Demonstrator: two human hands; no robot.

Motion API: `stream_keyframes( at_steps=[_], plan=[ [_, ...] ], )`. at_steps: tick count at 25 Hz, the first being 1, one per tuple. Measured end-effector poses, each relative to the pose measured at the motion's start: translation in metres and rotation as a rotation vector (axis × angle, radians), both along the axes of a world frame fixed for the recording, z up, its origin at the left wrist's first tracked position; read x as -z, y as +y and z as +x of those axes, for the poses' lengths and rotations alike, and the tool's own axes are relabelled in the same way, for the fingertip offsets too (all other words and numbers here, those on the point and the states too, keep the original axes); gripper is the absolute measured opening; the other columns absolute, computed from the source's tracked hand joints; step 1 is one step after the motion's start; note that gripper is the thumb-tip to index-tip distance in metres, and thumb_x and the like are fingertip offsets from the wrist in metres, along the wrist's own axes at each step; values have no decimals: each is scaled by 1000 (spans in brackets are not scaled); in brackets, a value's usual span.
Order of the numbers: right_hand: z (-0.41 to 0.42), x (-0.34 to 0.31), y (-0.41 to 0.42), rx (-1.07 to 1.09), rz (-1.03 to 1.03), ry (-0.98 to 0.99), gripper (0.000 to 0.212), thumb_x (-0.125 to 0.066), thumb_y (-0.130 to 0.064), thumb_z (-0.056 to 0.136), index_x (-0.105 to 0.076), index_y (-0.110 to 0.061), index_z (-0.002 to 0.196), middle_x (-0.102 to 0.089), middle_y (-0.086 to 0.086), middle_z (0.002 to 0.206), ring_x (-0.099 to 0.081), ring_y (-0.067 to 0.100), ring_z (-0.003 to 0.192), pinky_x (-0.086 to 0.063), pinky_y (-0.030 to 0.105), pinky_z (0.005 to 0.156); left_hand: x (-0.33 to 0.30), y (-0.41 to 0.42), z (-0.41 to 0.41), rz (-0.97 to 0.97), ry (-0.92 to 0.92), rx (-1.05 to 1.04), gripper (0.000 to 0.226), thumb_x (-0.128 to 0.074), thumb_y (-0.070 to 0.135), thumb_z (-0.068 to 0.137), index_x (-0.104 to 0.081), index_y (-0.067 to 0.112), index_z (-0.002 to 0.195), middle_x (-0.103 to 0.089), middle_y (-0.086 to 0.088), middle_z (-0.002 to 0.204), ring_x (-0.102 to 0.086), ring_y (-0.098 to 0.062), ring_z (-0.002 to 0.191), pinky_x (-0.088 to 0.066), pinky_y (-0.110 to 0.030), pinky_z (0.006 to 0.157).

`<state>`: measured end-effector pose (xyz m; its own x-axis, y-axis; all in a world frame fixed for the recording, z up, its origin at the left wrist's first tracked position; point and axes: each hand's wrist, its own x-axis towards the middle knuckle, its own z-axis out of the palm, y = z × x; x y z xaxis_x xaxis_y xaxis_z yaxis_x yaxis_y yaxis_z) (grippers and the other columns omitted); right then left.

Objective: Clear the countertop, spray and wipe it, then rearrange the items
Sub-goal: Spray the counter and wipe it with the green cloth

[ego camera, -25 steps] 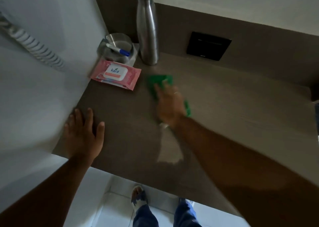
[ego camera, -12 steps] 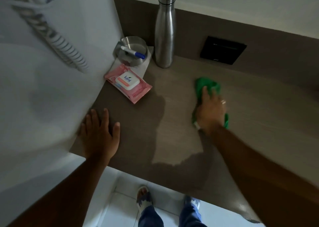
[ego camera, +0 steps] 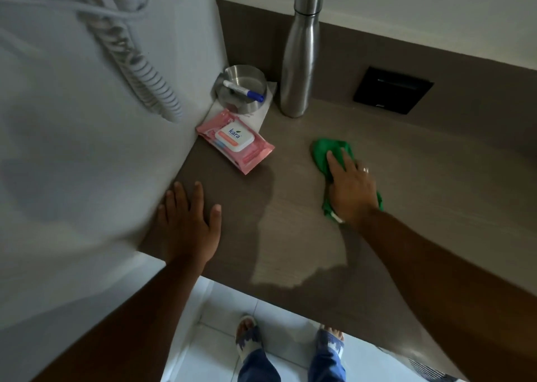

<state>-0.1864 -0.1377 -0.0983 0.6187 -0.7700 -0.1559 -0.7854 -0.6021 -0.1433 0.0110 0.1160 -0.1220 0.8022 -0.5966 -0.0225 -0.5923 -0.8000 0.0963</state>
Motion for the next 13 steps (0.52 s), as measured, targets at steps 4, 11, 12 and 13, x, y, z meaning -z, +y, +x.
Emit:
stream_keyframes(
  at_steps=[4, 11, 12, 13],
  plan=[
    [53, -15, 18, -6, 52, 3, 70, -46, -24, 90, -17, -24, 154, -15, 10, 162, -27, 42, 138, -35, 49, 106, 2, -1, 2, 15, 2, -4, 70, -26, 55, 92, -25, 21, 153, -21, -21, 159, -21, -39, 145, -15, -52, 117],
    [-60, -5, 79, -477, -28, -75, 75, -72, -18, 69, -50, -19, 140, -51, 15, 143, -56, 43, 118, -49, 54, 91, 0, 3, 1, 11, 16, 1, 69, -29, 53, 92, -28, 19, 152, -24, -22, 158, -23, -40, 144, -17, -53, 116],
    [-56, -6, 52, -341, -26, -23, 73, -66, -18, 76, -44, -19, 144, -44, 17, 148, -50, 44, 124, -45, 54, 97, 0, 2, 0, 15, 7, 8, 69, -29, 53, 92, -28, 19, 152, -25, -23, 158, -23, -40, 144, -18, -53, 116],
    [-44, -8, 27, -163, -3, 15, 71, -59, -20, 82, -35, -20, 149, -36, 17, 153, -43, 44, 129, -40, 53, 102, 0, 1, -1, 13, -2, 12, 69, -30, 53, 92, -28, 19, 152, -25, -23, 157, -24, -40, 144, -18, -53, 116]
  ],
)
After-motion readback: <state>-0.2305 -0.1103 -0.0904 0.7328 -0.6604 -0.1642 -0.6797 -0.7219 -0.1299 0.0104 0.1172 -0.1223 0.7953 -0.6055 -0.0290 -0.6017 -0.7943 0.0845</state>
